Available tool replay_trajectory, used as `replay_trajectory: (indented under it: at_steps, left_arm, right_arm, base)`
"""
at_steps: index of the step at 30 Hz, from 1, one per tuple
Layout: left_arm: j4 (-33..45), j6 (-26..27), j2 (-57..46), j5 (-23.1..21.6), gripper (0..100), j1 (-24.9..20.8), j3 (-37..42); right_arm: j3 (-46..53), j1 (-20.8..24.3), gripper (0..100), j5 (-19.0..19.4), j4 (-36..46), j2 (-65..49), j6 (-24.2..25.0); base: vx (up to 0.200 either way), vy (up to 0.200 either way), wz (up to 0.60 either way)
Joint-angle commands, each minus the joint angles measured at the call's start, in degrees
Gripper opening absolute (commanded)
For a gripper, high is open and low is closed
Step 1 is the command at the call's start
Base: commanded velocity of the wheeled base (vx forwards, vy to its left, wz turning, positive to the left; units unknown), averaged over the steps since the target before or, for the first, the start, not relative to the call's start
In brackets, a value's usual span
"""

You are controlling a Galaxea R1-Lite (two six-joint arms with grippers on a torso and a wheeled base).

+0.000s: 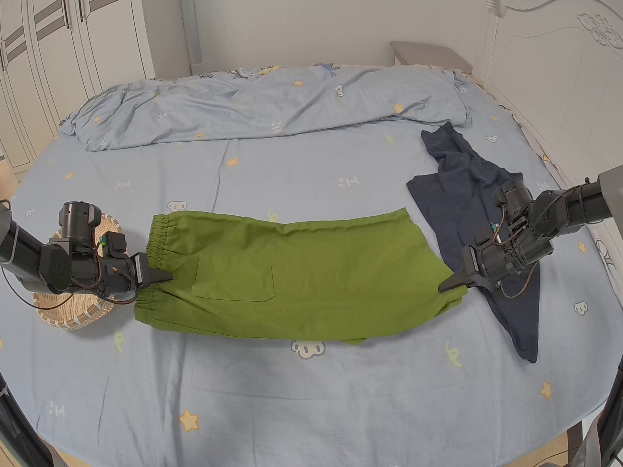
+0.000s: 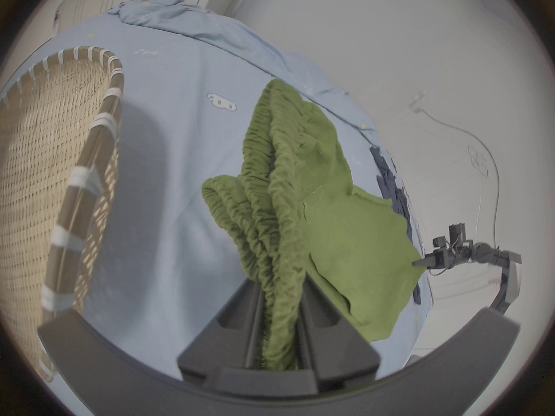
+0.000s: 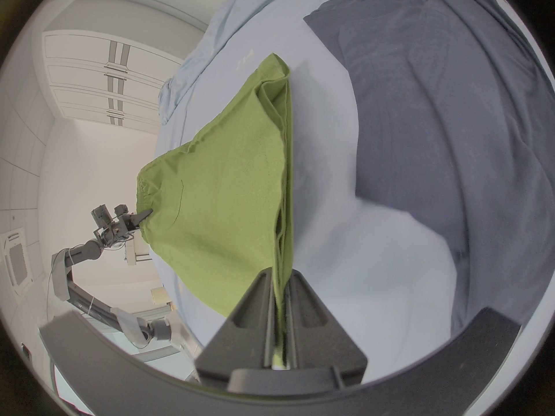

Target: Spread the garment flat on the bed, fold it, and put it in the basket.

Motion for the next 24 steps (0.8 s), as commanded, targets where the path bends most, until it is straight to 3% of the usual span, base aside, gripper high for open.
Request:
replay_trajectory:
  at_steps: [1,8,13,19,24]
  left_arm:
    - [2.5,2.8,-5.2,-0.3,0,2.1,2.8]
    - [2.5,7.6,-6.9,-0.3,0,4.7,10.6]
    - [2.3,10.4,-9.4,-0.4,0,6.1,18.6]
    - [2.2,12.1,-12.7,-0.4,0,7.2,25.2]
    - [2.0,13.2,-13.0,-0.4,0,8.6,26.3]
  right_arm:
    - [6.0,0.2,0,-0.4,3.3,-8.3,-0.9]
    - [21.0,2.7,0,-0.4,0.4,-14.4,-1.2]
    - [35.2,6.6,0,-0.5,-9.3,-18.1,0.3]
    - [43.2,10.5,0,-0.5,-15.9,-19.8,4.1]
    - [46.7,11.4,0,-0.5,-18.6,-19.7,4.5]
  base:
    - [0.000,0.000,0.00]
    - [0.000,0.000,0.00]
    - [0.000,0.000,0.00]
    - [0.000,0.000,0.00]
    - [0.000,0.000,0.00]
